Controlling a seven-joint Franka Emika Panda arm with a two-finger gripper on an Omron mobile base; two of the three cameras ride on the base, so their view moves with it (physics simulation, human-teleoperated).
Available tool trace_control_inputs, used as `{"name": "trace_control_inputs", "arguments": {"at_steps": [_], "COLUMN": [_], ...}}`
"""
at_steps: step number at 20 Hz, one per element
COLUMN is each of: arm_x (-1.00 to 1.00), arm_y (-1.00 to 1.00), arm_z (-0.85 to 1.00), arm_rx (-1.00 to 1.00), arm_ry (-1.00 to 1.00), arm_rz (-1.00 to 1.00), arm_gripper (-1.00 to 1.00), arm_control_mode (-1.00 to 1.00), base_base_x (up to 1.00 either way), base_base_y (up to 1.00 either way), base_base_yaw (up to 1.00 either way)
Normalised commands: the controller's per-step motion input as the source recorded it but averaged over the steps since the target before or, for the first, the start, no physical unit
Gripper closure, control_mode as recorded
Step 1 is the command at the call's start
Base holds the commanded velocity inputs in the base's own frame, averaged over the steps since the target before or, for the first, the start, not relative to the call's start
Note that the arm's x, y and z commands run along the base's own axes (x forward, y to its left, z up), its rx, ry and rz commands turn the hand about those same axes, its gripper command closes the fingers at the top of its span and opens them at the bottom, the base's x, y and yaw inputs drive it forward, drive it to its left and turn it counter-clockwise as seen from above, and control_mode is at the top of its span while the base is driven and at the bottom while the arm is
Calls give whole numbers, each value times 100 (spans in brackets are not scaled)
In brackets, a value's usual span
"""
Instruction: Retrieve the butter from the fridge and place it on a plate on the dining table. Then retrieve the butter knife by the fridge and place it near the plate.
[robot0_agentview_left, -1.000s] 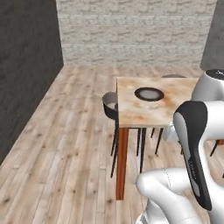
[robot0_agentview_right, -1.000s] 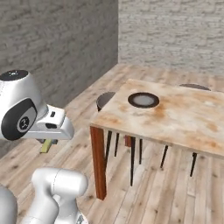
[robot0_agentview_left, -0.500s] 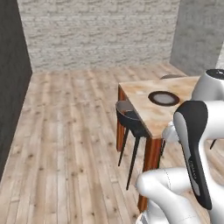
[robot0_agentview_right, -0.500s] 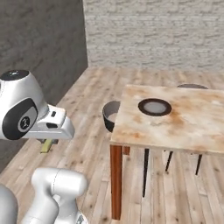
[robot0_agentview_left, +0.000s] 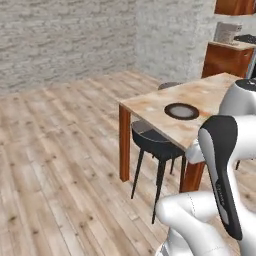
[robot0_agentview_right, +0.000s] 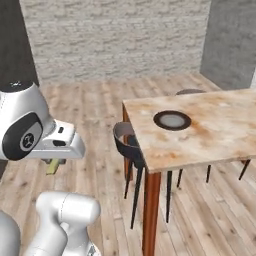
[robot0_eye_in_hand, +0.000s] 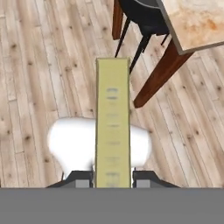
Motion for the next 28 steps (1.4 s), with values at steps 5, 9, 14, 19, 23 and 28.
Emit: {"name": "trace_control_inputs", "arguments": {"at_steps": [5,9,14,19,23,28], "arm_x": [0,0,0,0,0,0], "arm_y": [0,0,0,0,0,0], "arm_z": [0,0,0,0,0,0], "arm_rx": [0,0,0,0,0,0], "arm_ry": [0,0,0,0,0,0], "arm_rz": [0,0,0,0,0,0], "arm_gripper": [100,100,100,100,100,100], "arm_control_mode": [100,100,100,100,100,100], "base_base_x": [52,39,5,0,0,0], "base_base_y": [64,69,97,100,100,100], "base_base_yaw": [-83,-82,-66,-60,-64,-58]}}
